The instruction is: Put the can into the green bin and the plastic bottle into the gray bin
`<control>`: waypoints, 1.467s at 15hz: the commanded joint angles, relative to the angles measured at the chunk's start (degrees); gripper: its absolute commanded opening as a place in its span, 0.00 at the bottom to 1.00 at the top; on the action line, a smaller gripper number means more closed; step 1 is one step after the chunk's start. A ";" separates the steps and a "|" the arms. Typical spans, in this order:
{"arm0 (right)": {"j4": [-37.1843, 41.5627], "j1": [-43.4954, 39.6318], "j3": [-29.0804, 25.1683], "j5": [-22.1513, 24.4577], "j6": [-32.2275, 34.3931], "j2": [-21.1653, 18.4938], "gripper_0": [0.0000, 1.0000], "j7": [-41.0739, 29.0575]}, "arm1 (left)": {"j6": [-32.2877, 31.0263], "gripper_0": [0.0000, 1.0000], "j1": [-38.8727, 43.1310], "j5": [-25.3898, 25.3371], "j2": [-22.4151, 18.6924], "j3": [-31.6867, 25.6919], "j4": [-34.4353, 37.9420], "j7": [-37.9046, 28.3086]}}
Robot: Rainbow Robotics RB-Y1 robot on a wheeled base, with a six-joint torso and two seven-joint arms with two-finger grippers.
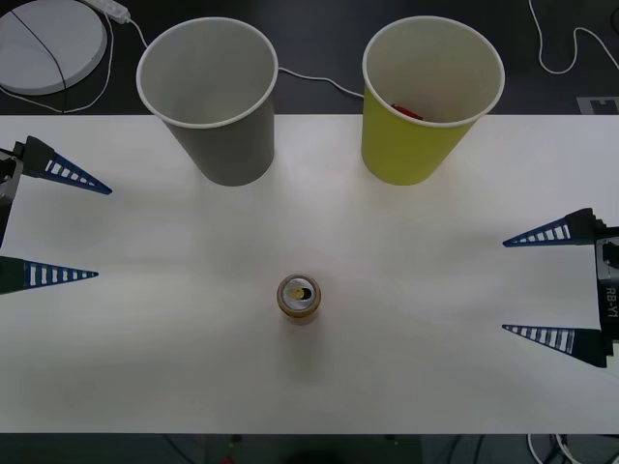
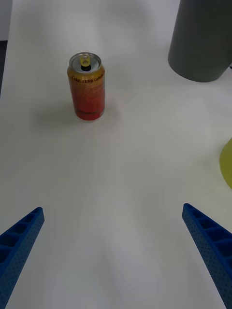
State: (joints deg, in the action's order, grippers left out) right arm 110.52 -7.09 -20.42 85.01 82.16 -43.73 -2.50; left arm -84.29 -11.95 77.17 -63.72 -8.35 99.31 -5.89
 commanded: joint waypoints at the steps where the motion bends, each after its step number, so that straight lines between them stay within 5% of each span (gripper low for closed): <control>1: -3.21 0.32 1.26 -0.72 0.02 3.92 1.00 3.99 | 0.00 1.00 0.00 0.00 0.00 0.00 0.00 0.00; 6: -15.86 3.13 5.56 -6.78 -0.07 7.96 1.00 13.40 | 0.00 1.00 0.00 0.00 0.00 0.00 0.00 0.00; 22: -39.77 11.22 14.26 -8.10 -0.34 20.44 1.00 25.79 | 0.00 1.00 0.00 0.00 0.00 0.00 0.00 0.00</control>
State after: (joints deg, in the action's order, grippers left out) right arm 71.77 3.58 -6.80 76.97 82.23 -23.69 22.06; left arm -84.29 -11.95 77.17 -63.72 -8.35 99.31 -5.88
